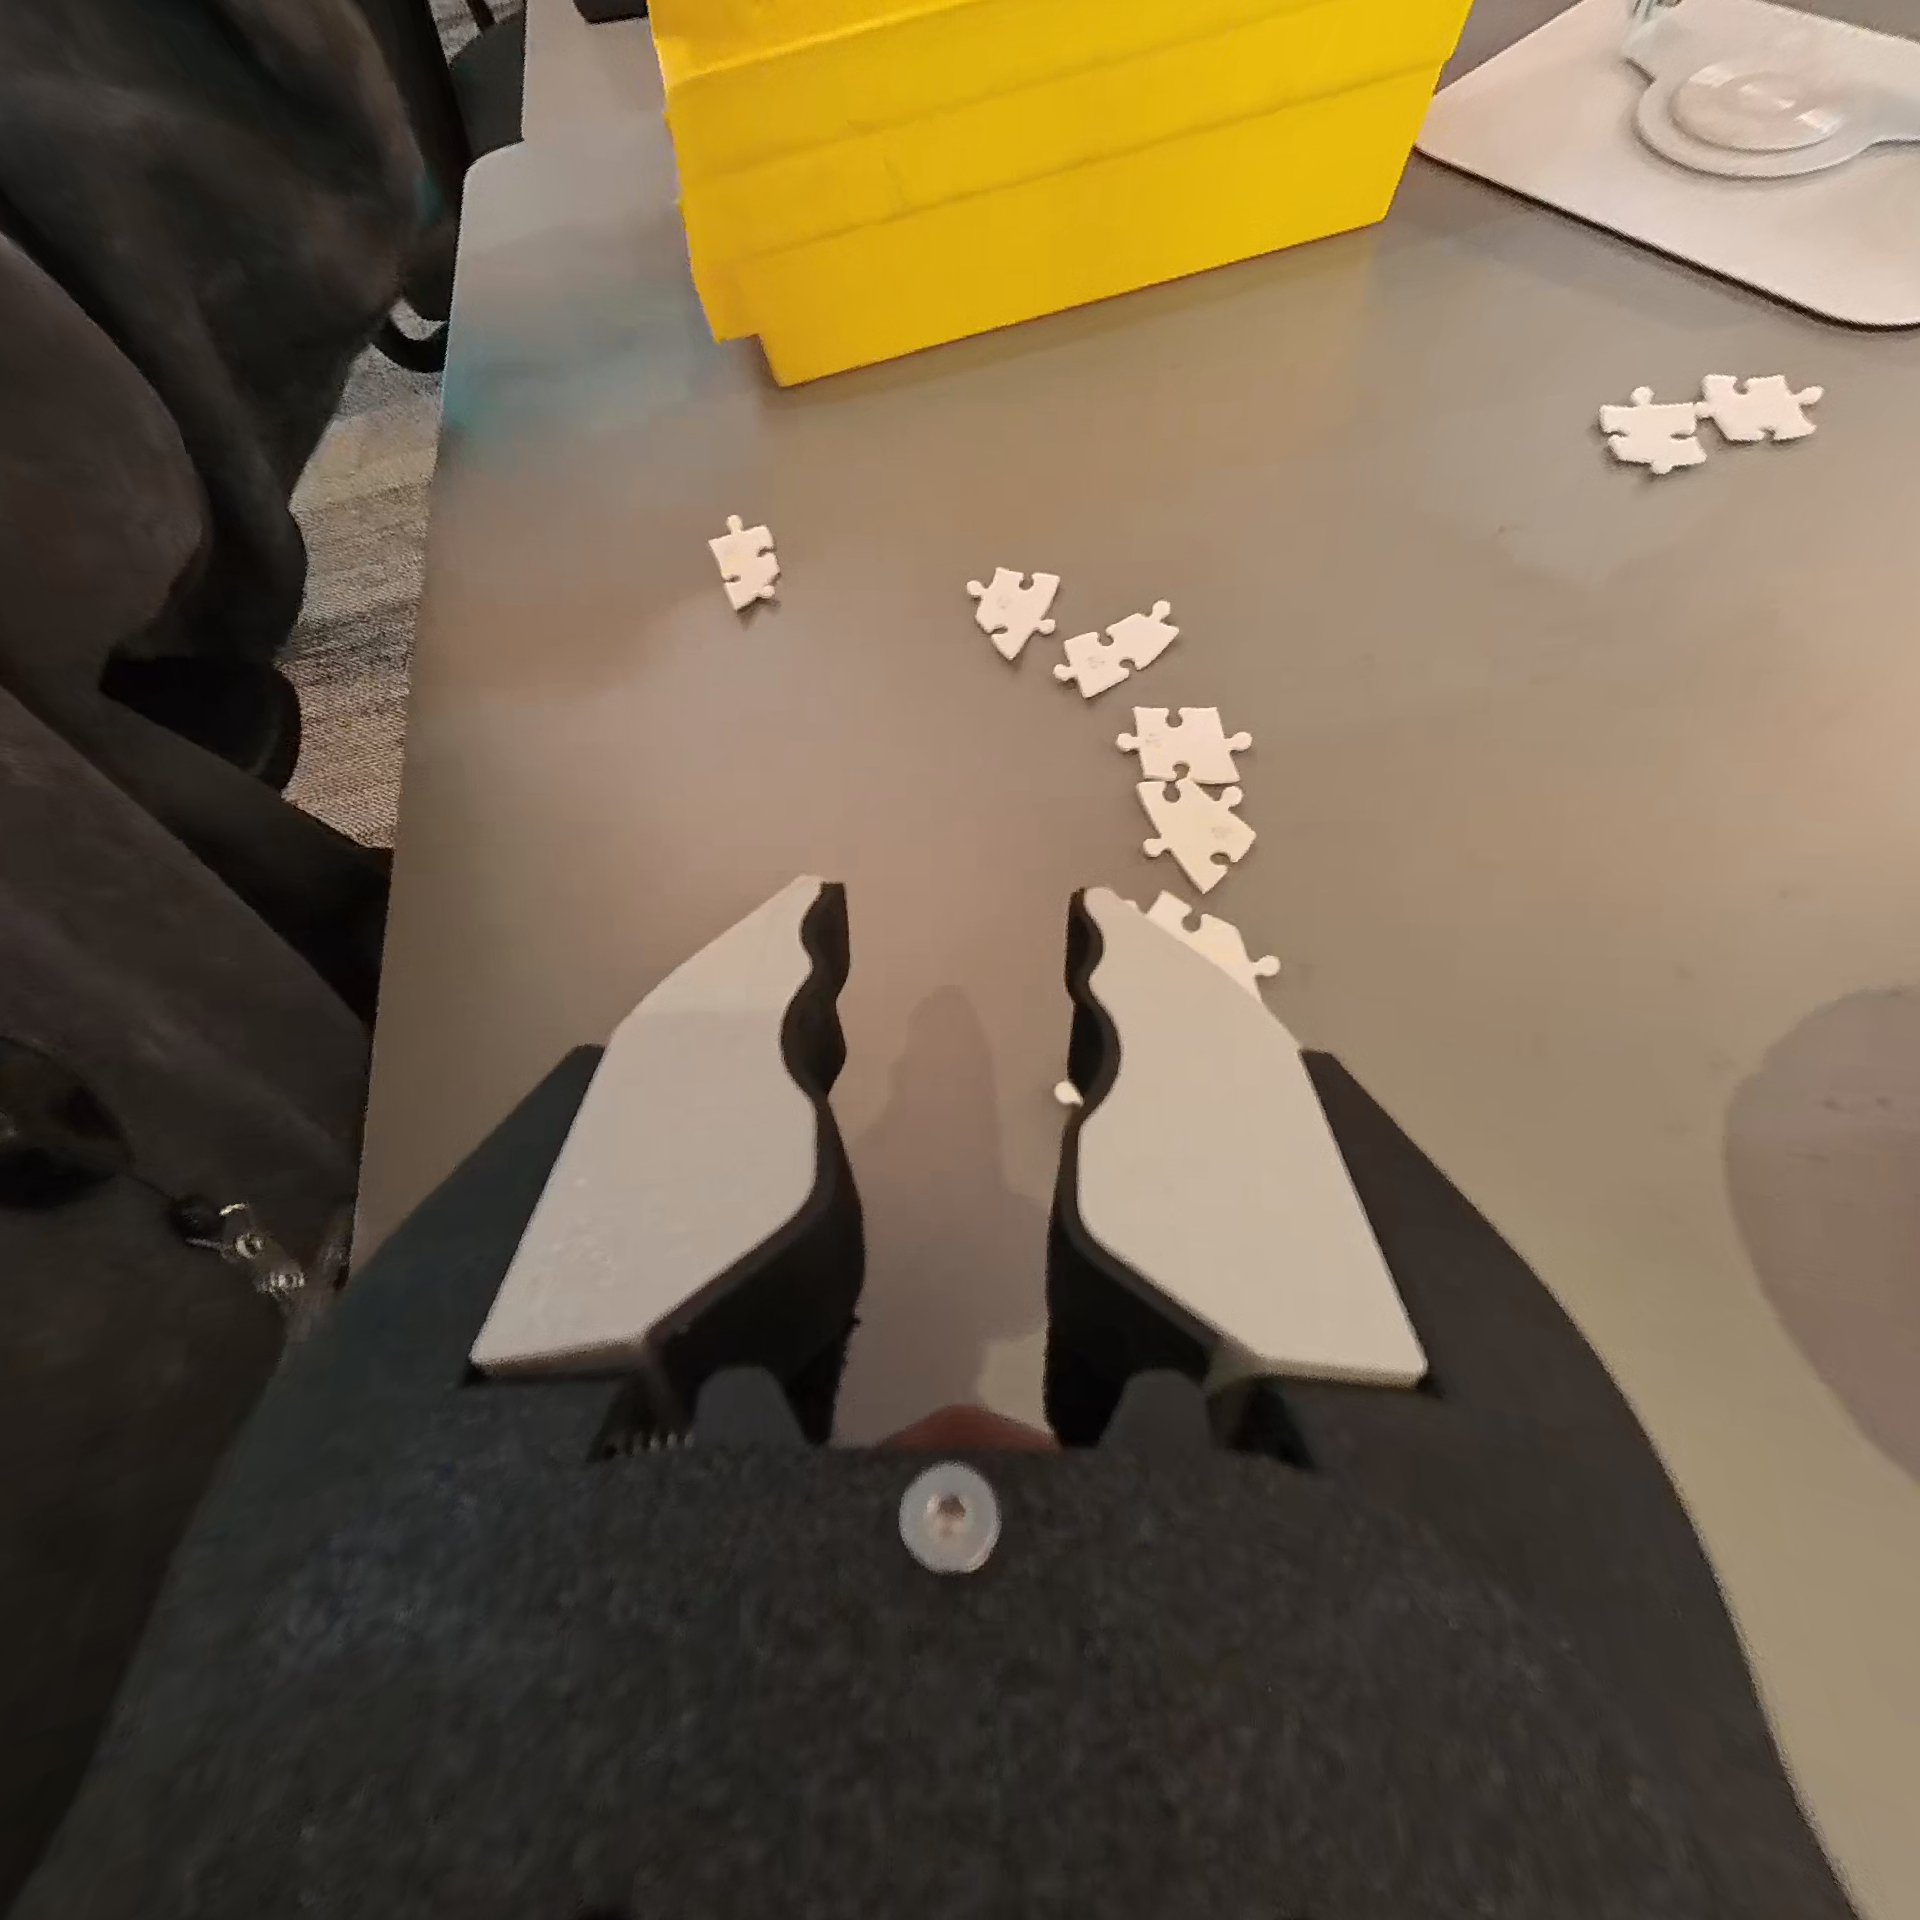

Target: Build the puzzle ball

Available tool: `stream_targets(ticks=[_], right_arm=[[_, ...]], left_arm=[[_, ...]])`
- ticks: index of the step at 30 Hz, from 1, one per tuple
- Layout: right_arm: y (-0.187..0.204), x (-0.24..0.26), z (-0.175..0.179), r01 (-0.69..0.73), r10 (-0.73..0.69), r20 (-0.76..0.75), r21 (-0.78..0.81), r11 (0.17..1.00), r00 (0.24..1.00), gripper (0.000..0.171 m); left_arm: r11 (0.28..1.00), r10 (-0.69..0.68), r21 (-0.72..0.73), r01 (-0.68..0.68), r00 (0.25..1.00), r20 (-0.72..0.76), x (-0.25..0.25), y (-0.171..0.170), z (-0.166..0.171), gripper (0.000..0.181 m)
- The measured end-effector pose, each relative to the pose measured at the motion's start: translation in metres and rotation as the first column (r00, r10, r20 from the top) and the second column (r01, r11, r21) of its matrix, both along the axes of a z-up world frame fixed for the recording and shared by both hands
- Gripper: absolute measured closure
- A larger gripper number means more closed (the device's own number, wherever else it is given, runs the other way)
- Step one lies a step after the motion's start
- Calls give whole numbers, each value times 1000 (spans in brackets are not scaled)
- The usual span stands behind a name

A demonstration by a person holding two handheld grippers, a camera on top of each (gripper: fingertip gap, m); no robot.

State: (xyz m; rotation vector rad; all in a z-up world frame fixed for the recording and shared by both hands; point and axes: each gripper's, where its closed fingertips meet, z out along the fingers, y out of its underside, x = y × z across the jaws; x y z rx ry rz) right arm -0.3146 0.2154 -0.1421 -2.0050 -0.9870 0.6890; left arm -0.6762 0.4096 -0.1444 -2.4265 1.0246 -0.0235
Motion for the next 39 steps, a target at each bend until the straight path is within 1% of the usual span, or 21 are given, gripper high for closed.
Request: stream_targets(ticks=[1,3,5,6,9,13,14,15,16,18,22,24,27,29,31,33,35,37,39], right_arm=[[-2,-2,-1,-9,9,-1,-1,1000,1000,132],[-4,-6,-1,-27,27,-2,-2,1000,1000,131],[-6,-9,-1,-37,37,4,2,999,999,131],[-7,-10,-1,-38,38,6,5,999,999,131],[-9,-8,-1,-28,28,7,3,1000,1000,131],[-7,2,-3,3,-3,0,-8,1000,1000,131],[-7,4,-3,8,-8,-2,-10,1000,1000,131],[-5,6,-3,14,-14,-4,-11,1000,1000,131],[-4,8,-3,18,-18,-6,-11,1000,1000,131],[-3,10,-3,21,-22,-11,-14,1000,1000,132],[-2,11,-4,21,-22,-13,-14,1000,1000,132],[-3,12,-4,24,-24,-13,-12,1000,1000,132],[-4,18,-3,35,-35,-8,-8,999,999,132],[-4,27,0,49,-49,15,9,999,999,131],[-4,47,3,73,-76,74,44,996,994,131],[-2,80,9,140,-153,148,97,985,977,131],[-3,115,18,214,-236,175,138,967,956,132],[-8,148,25,289,-315,164,165,943,935,133],[-14,173,30,357,-378,116,172,918,918,135]], left_arm=[[1000,-1,-24,2,1000,15,3,4,-8,152],[997,30,-74,-31,1000,-5,1,17,-25,142],[989,69,-130,-75,996,-48,-4,30,-39,124],[985,86,-145,-94,994,-60,-4,37,-43,121],[973,113,-192,-131,988,-101,-4,49,-53,127],[946,65,-293,-138,967,-247,-13,42,-74,129],[937,54,-321,-134,968,-245,-12,39,-77,129],[933,55,-338,-126,976,-211,-8,39,-78,140],[926,64,-355,-129,980,-189,-6,38,-79,140],[909,81,-396,-131,987,-140,-3,36,-80,152],[921,50,-377,-98,990,-134,-3,37,-79,152],[934,56,-345,-97,990,-128,-5,39,-78,152],[956,118,-259,-136,989,-86,-7,43,-61,153],[971,148,-187,-150,989,-26,-1,38,-34,153],[987,127,-109,-121,991,50,17,22,4,152],[999,47,-22,-44,987,154,55,-5,44,153],[998,-57,23,53,965,256,108,-40,73,153],[984,-174,30,175,925,337,173,-78,83,152],[958,-264,-7,287,889,374,237,-115,74,152]])
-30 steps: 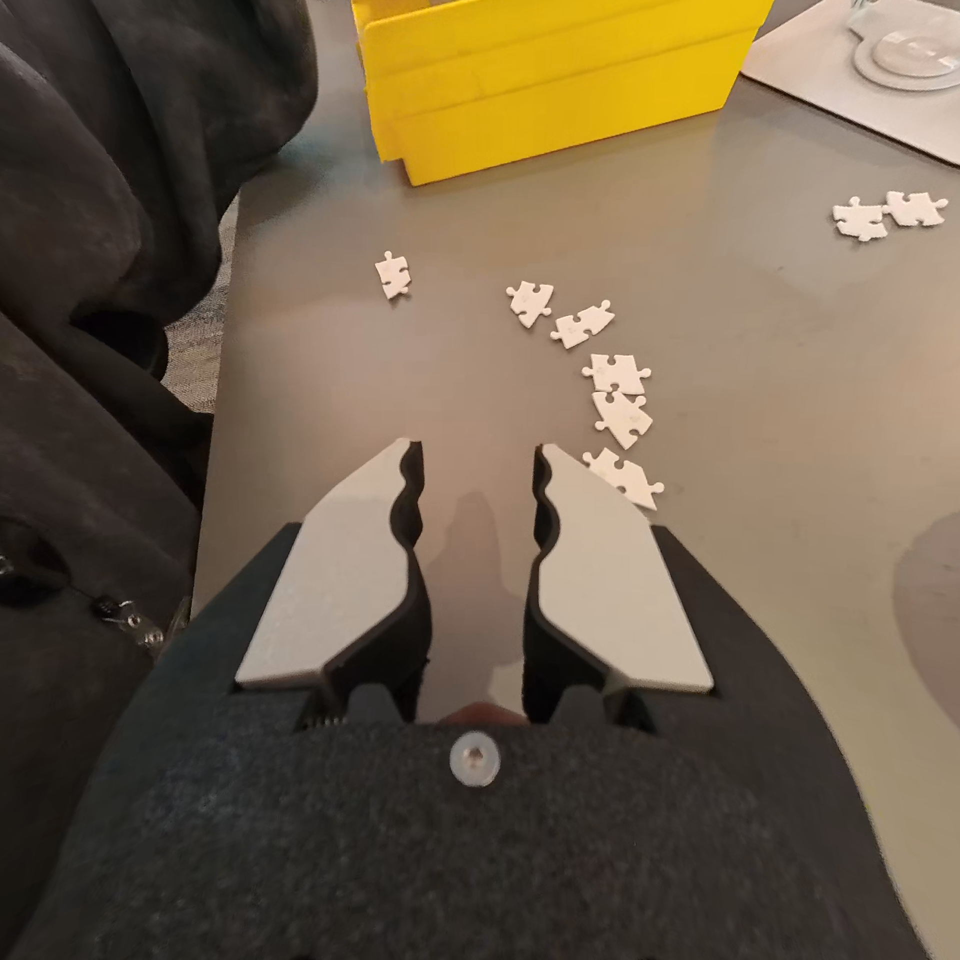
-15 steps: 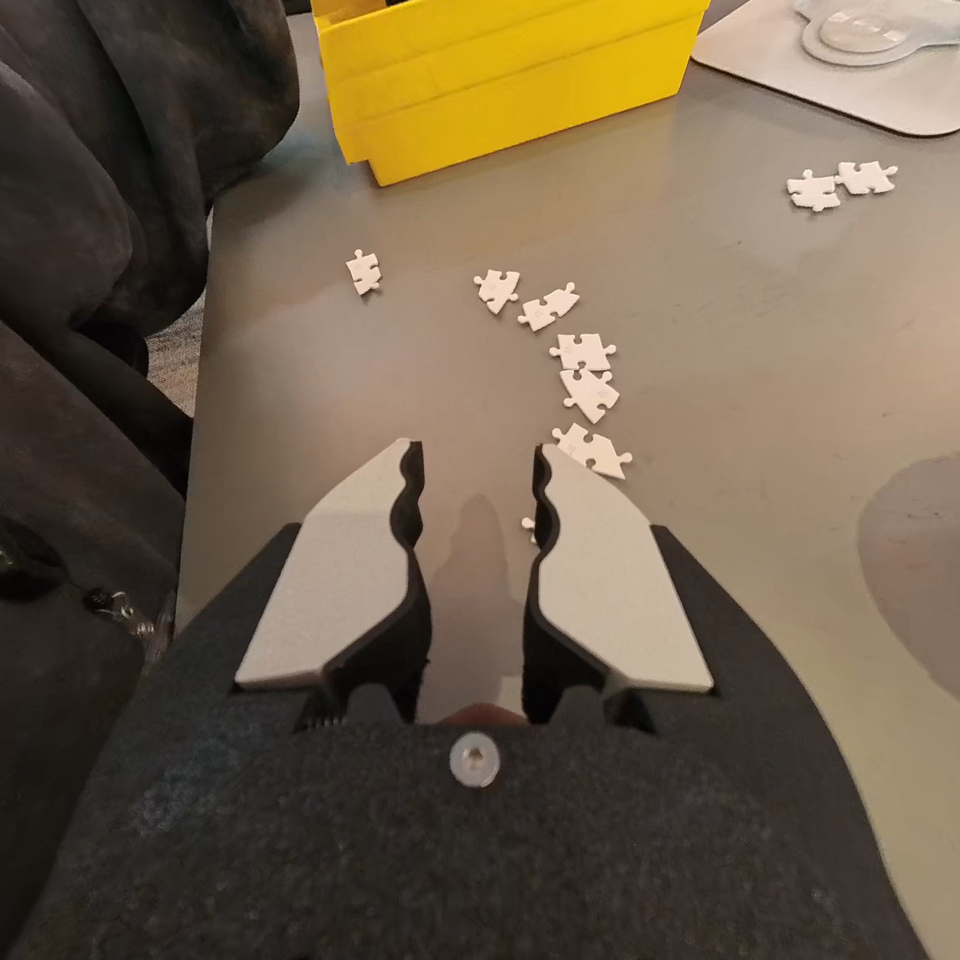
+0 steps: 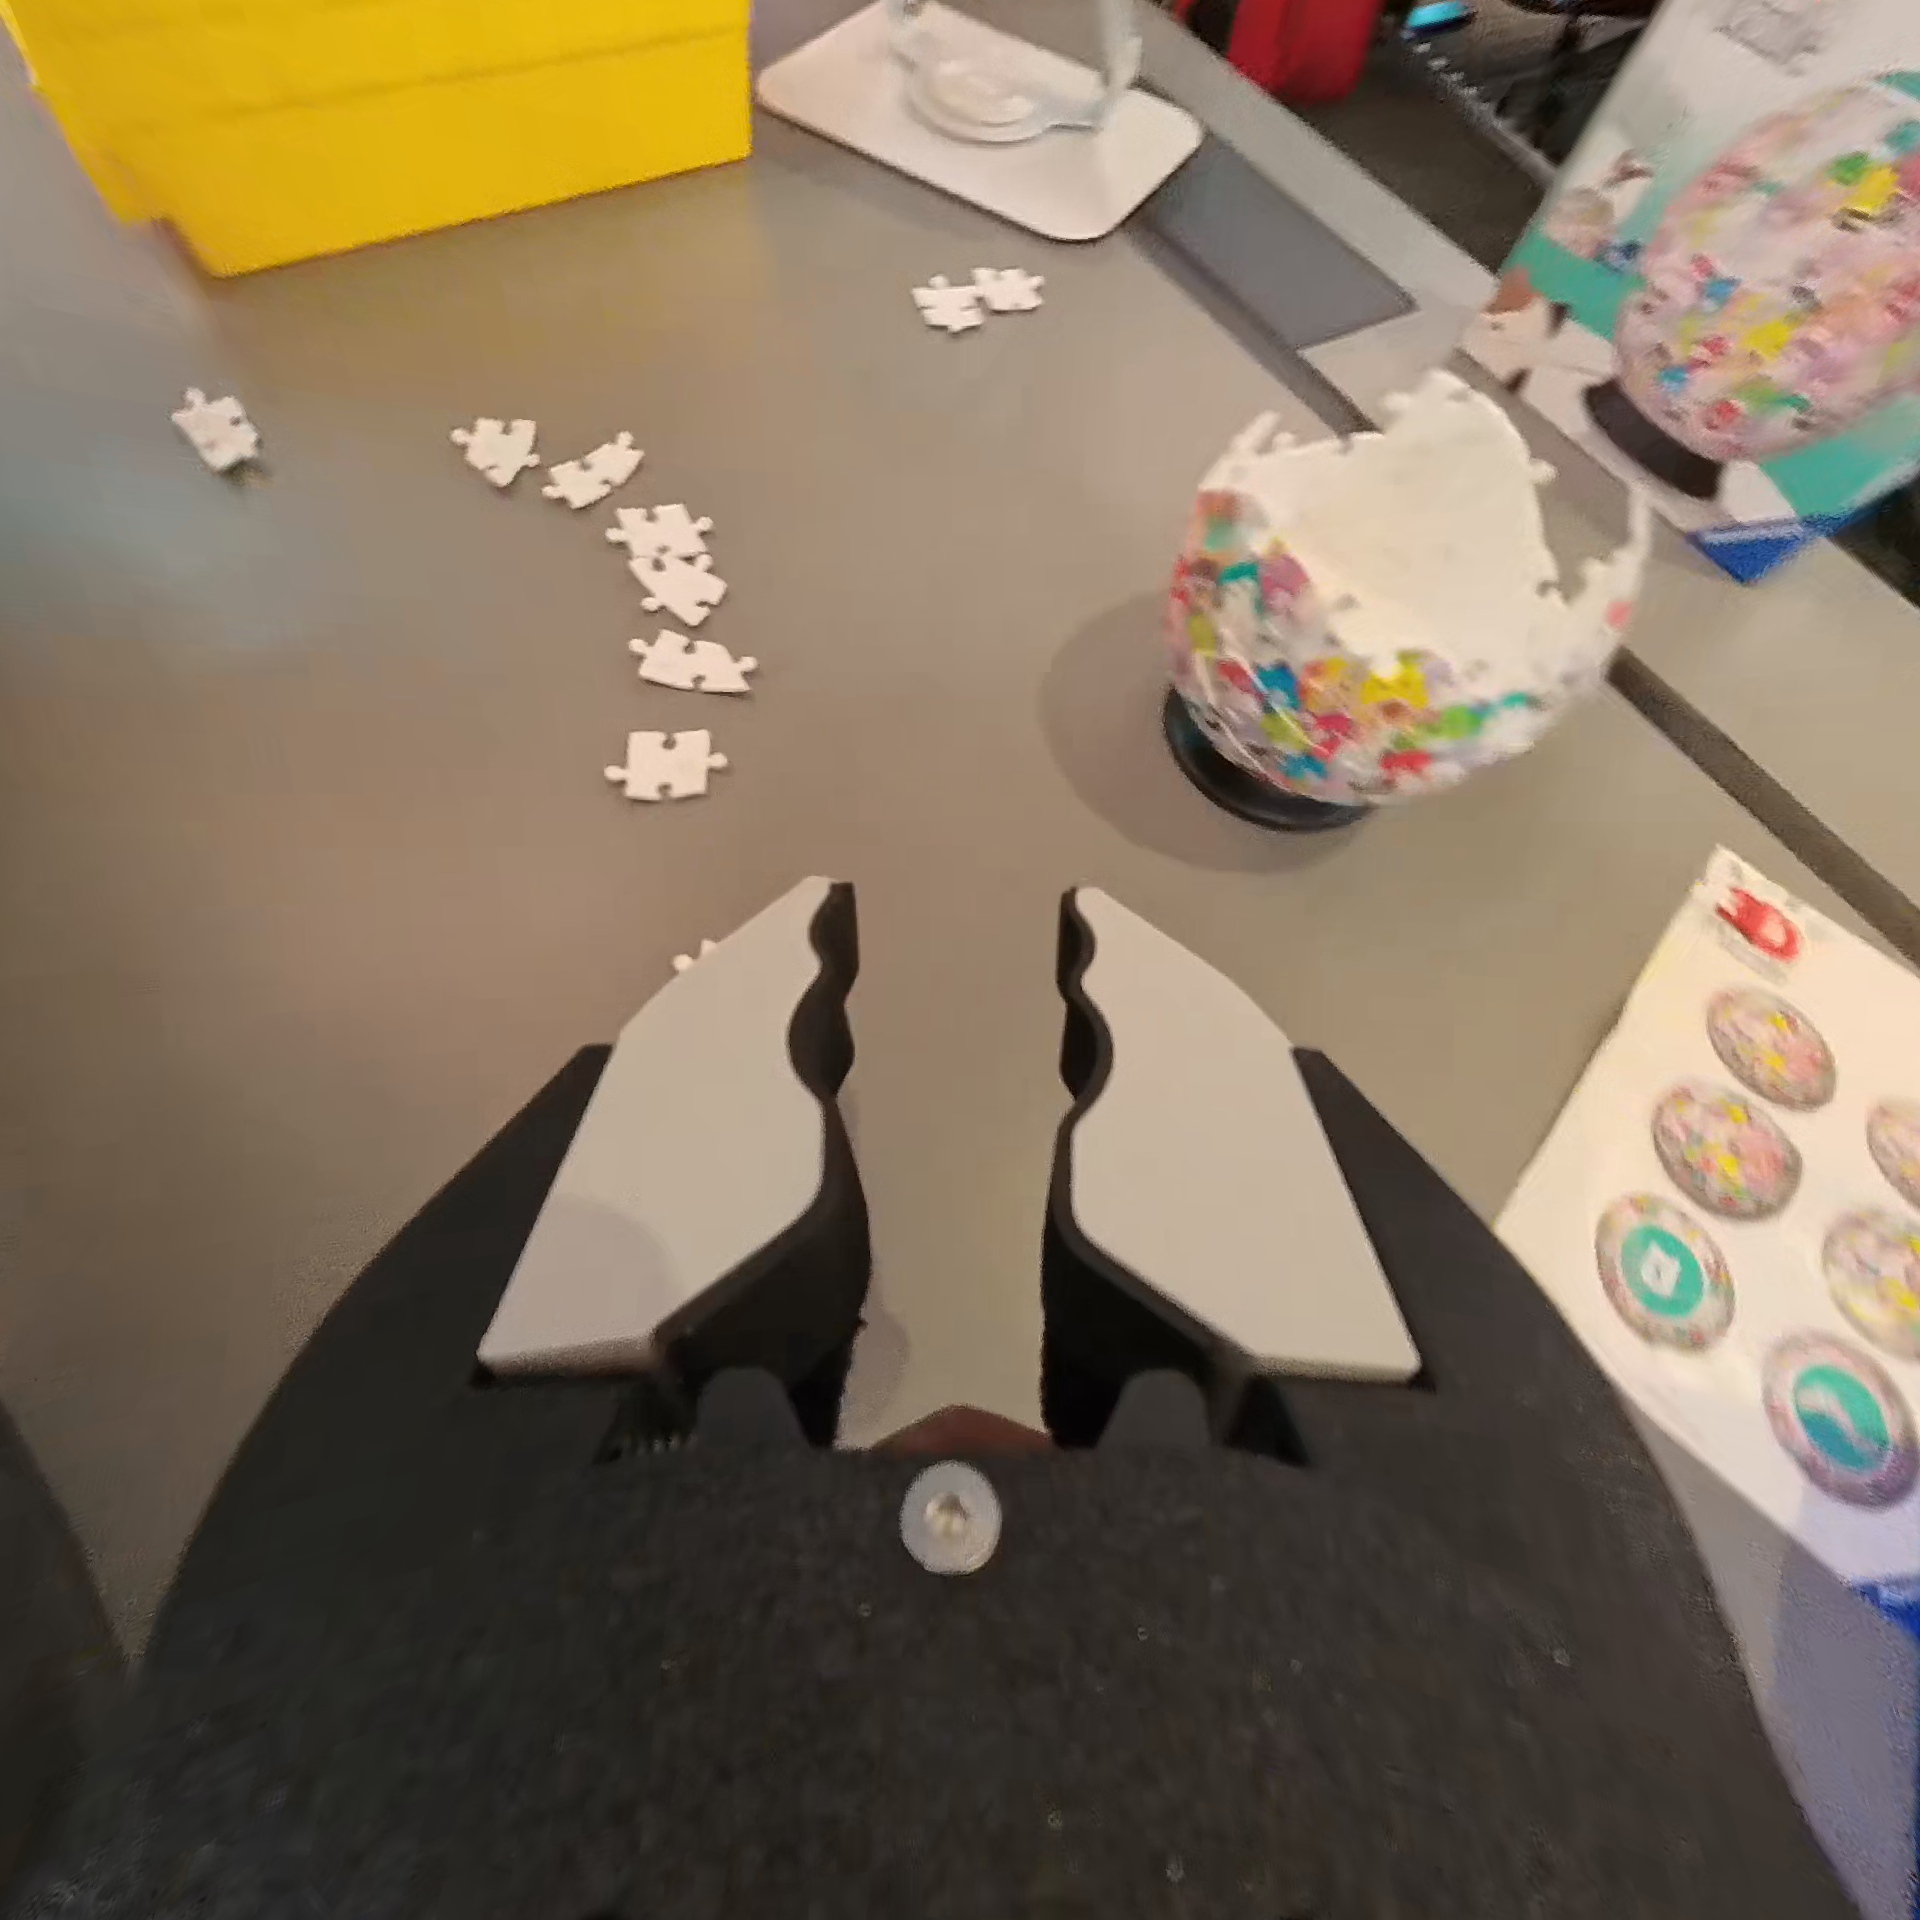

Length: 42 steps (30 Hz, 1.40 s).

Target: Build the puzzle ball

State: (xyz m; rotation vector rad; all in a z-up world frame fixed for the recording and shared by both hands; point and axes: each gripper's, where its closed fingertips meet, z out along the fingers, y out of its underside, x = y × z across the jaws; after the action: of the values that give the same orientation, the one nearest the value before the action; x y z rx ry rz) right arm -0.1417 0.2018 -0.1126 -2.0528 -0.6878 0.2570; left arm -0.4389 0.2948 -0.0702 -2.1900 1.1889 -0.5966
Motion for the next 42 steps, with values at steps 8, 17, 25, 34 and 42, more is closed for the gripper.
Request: stream_targets(ticks=[8,17,25,34,42], right_arm=[[-32,27,-27,93,-87,-148,31,995,985,136],[-56,25,-44,69,-61,-146,51,996,987,135],[-65,11,-36,7,7,-204,66,998,979,135],[-63,-7,-47,-48,53,-177,33,998,983,135],[-62,-11,-45,-48,55,-186,41,998,981,136]], left_arm=[[970,-233,-153,188,901,-366,142,-74,-111,152],[958,-260,-242,152,816,-516,196,-89,-150,152],[969,-216,-221,107,800,-560,200,-92,-157,150],[974,-197,-178,138,904,-379,177,-89,-127,138],[934,-356,-180,310,861,-363,191,-97,-155,135]])
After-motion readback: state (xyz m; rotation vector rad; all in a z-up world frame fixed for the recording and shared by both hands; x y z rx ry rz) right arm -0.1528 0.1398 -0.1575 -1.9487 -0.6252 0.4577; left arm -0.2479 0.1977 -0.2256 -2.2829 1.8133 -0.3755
